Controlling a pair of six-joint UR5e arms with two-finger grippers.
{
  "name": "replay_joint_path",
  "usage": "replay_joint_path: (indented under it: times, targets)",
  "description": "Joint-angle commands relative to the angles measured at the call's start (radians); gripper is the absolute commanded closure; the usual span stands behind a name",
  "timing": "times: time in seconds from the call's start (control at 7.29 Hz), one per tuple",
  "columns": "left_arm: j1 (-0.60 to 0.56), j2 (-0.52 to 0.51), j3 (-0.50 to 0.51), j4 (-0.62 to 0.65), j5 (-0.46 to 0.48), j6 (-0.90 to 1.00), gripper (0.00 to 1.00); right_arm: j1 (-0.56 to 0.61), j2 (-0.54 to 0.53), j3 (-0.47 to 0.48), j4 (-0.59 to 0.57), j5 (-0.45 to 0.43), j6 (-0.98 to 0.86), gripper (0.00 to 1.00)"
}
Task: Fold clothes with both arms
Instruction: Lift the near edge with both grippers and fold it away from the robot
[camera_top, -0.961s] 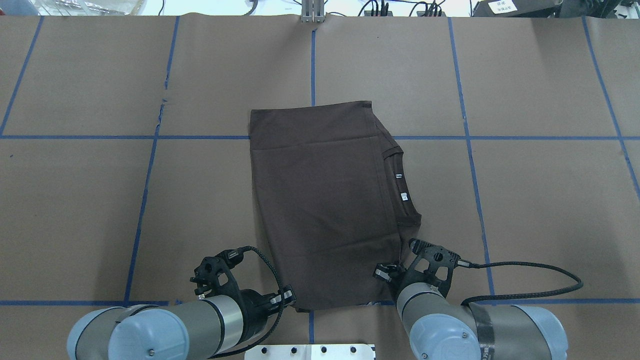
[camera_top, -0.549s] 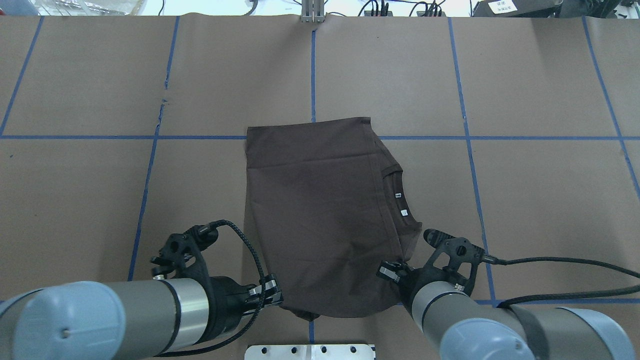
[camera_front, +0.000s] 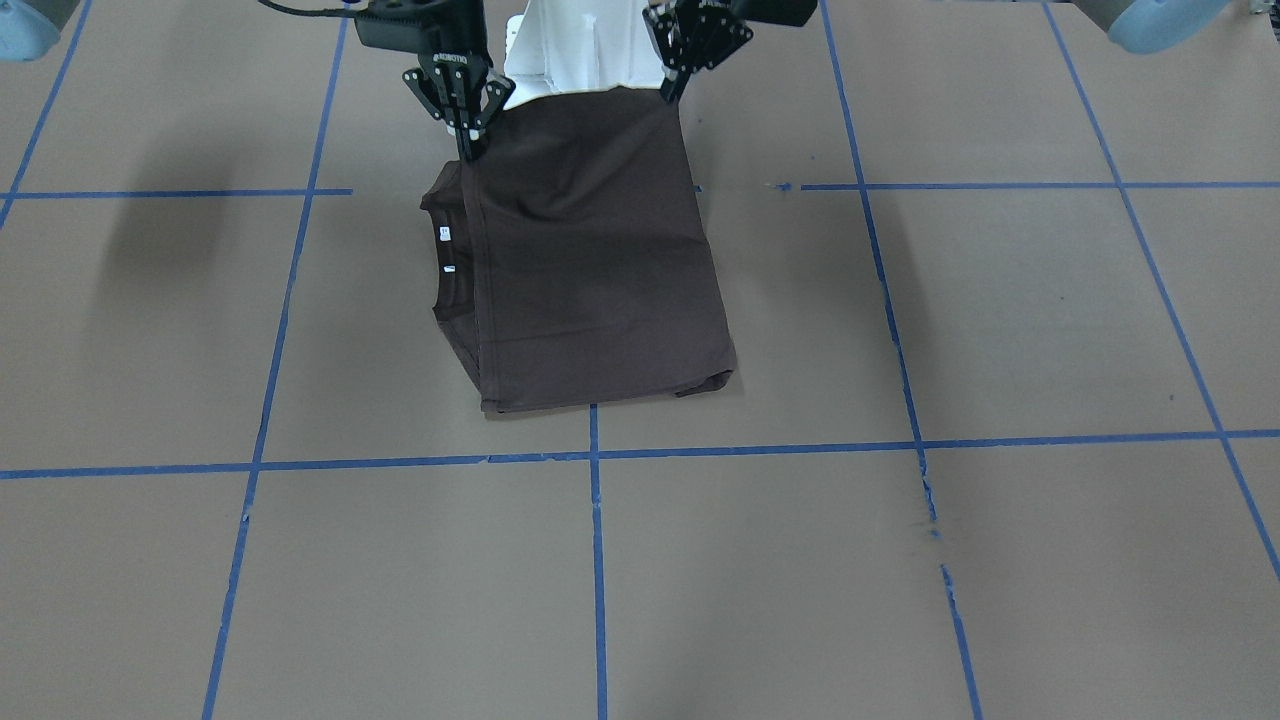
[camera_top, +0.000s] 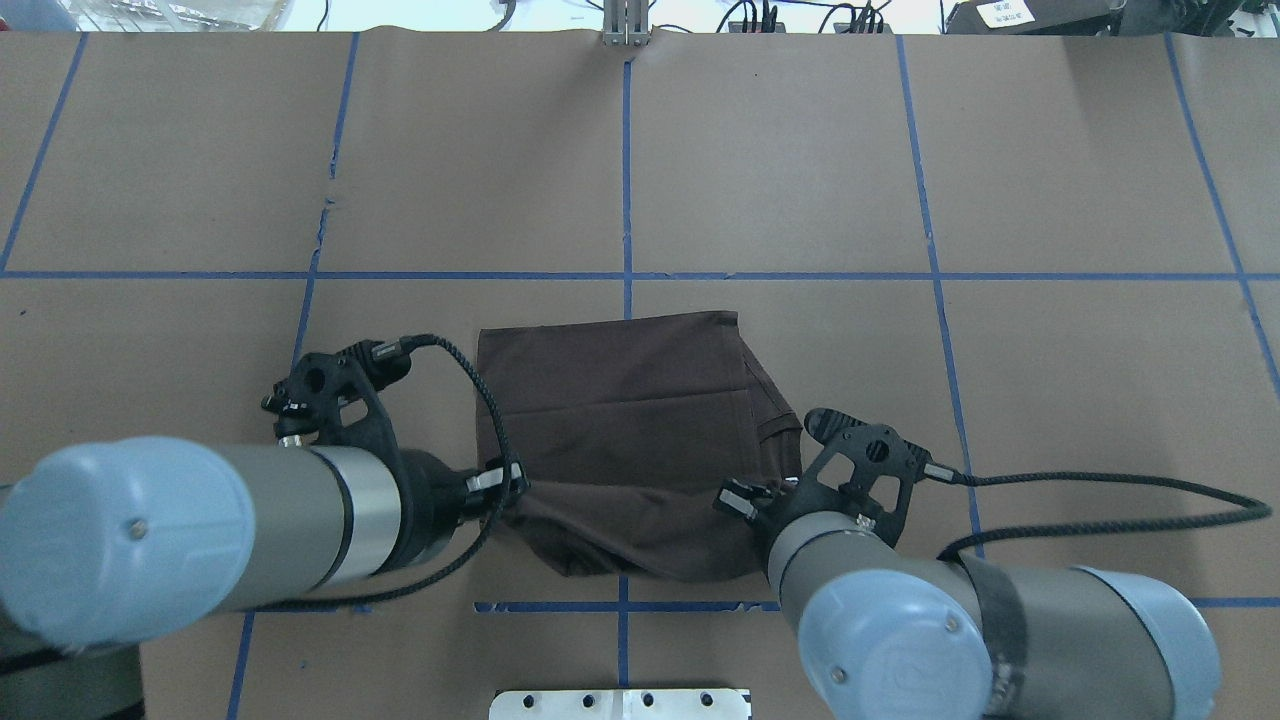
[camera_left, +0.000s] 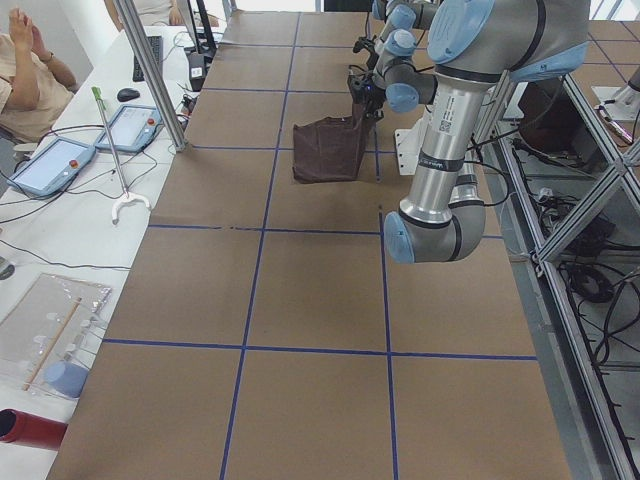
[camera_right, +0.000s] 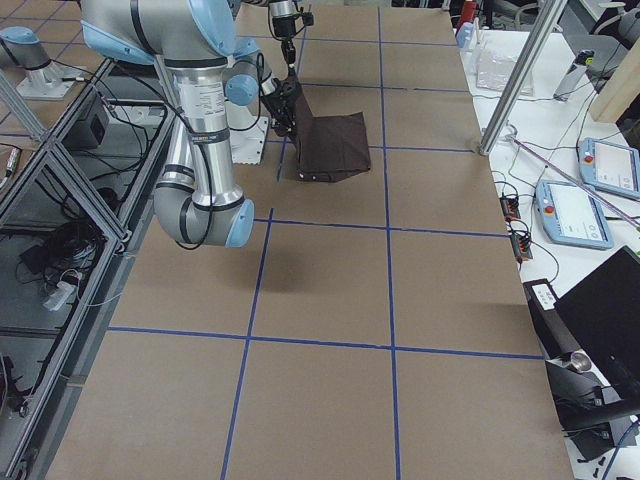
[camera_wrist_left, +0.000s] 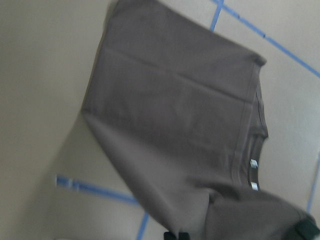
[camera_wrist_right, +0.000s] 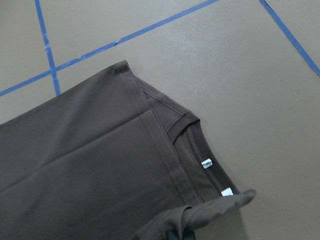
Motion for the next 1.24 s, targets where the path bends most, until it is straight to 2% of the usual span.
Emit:
replay_joint_path:
  times: [0.0, 0.27, 0.41, 0.69, 0.82, 1.1]
  targets:
    - [-0.116, -0.043, 0.140, -0.029, -0.002, 0.102, 1.00, 0.138, 0.099, -0.153, 0.027, 0.063, -0.055, 1.00]
    - [-0.182, -0.051, 0.321, -0.201, -0.002, 0.133, 1.00, 0.231, 0.119, -0.356, 0.266, 0.109, -0.124, 1.00]
    - [-0.210, -0.066, 0.424, -0.274, -0.002, 0.169, 1.00, 0.263, 0.148, -0.451, 0.323, 0.123, -0.135, 1.00]
    - [-0.251, -0.084, 0.555, -0.359, -0.002, 0.225, 1.00, 0.292, 0.213, -0.576, 0.359, 0.137, -0.149, 1.00]
    - [-0.256, -0.091, 0.611, -0.401, 0.000, 0.237, 1.00, 0.297, 0.211, -0.609, 0.395, 0.140, -0.152, 1.00]
    - [-0.256, -0.092, 0.644, -0.439, -0.001, 0.262, 1.00, 0.300, 0.210, -0.626, 0.402, 0.142, -0.175, 1.00]
